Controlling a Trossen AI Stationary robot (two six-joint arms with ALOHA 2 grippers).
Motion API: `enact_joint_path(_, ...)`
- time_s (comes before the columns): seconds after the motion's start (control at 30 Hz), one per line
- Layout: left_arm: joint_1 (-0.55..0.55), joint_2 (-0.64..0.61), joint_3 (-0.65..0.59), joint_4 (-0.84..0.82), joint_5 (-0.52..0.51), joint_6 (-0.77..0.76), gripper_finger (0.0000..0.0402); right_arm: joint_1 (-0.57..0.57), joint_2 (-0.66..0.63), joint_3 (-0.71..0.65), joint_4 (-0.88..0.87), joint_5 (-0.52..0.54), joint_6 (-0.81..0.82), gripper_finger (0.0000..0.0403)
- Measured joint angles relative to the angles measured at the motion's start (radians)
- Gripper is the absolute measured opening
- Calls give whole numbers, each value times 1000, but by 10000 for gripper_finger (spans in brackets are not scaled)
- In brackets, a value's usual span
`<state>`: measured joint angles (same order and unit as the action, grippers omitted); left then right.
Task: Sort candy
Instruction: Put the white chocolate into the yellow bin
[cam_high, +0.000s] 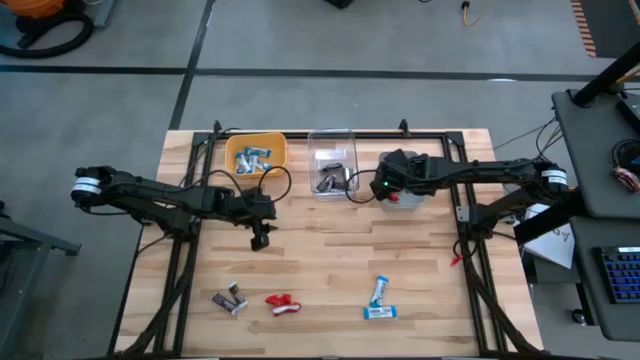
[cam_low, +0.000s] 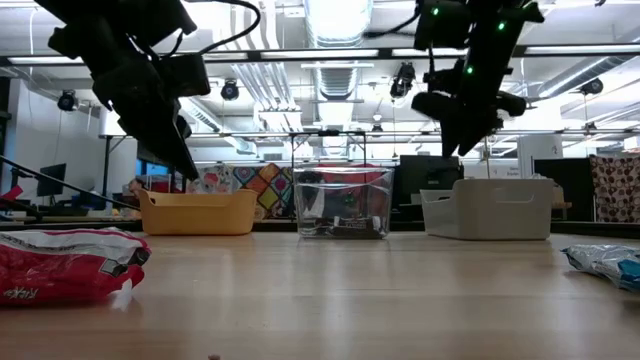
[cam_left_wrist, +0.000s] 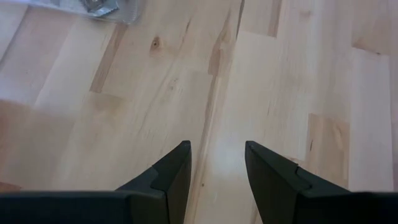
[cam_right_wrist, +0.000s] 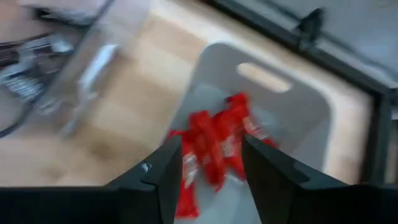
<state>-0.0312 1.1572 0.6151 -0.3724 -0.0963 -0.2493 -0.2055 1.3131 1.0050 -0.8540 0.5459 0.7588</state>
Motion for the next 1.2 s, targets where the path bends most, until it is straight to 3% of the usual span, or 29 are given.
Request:
enact_joint_path(0.2, -21, 0, -4, 71, 0, 7, 134, 72, -56, 0, 11, -218, -5, 158)
enact_joint_path(0.43, -47, 0, -4, 101, 0, 8, 134, 215, -48, 0, 104, -463, 96, 147)
enact_joint_path(0.67, -47, 0, -4, 103, 0, 34, 134, 387, 41, 0, 189, -598, 334, 141)
enact_joint_path(0.93, -47, 0, -4, 109, 0, 85, 134, 520, 179, 14, 169, -769, 622, 136)
enact_joint_path(1.2, -47, 0, -4, 110, 0, 131, 134, 586, 338, 167, 49, -864, 746, 121)
